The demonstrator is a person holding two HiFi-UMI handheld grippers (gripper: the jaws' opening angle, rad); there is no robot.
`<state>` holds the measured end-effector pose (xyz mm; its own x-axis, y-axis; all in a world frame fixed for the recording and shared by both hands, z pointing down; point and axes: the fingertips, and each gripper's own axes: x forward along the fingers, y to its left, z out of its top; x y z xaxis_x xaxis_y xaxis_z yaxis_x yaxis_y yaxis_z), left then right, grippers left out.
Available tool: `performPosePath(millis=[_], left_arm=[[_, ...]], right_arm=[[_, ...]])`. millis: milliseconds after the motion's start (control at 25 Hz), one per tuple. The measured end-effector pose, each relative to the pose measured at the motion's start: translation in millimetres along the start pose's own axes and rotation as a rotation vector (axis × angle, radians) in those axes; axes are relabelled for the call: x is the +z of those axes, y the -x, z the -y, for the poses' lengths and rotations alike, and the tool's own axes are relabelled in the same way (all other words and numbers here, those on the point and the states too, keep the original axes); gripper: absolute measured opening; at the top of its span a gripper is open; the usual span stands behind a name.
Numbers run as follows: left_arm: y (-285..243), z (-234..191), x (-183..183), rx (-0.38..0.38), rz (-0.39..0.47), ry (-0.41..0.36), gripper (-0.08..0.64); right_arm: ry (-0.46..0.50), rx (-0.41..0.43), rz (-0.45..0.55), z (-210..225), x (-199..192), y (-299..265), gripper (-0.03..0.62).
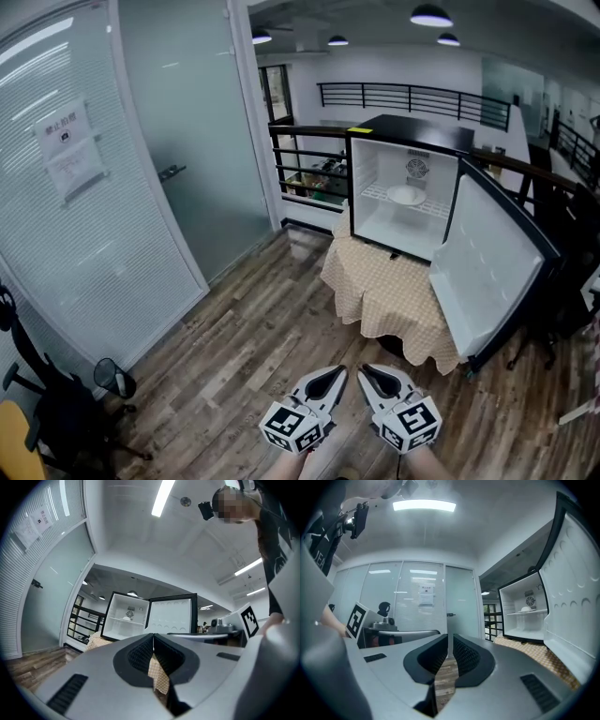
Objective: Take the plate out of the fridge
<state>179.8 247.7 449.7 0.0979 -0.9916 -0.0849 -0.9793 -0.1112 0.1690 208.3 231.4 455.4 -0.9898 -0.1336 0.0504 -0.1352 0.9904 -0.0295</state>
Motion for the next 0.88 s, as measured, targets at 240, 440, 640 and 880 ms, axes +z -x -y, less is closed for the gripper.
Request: performPosePath(millis=[240,440,640,880], left_arm=[[-18,-10,-10,-0.003,-0.01,0.022,0.011],[-31,-12,-13,-0.027,-0.022,0.024,0.011],[-56,-24,-14,-0.065,-0.017,0.028,0.011],[-98,-44,-3,-0.152,-0.02,0.009,0.011]], right_arm=[[-0.016,-0.021,-0.02,17,-9,-10,0.052],[-0.03,-0.041,-0.022,29,-12,-12,0.052],[-0.025,-0.077,-0.017,47,-12,-23,0.052],[-0.024,-0.136,0.0,80,-1,-52,0.052]])
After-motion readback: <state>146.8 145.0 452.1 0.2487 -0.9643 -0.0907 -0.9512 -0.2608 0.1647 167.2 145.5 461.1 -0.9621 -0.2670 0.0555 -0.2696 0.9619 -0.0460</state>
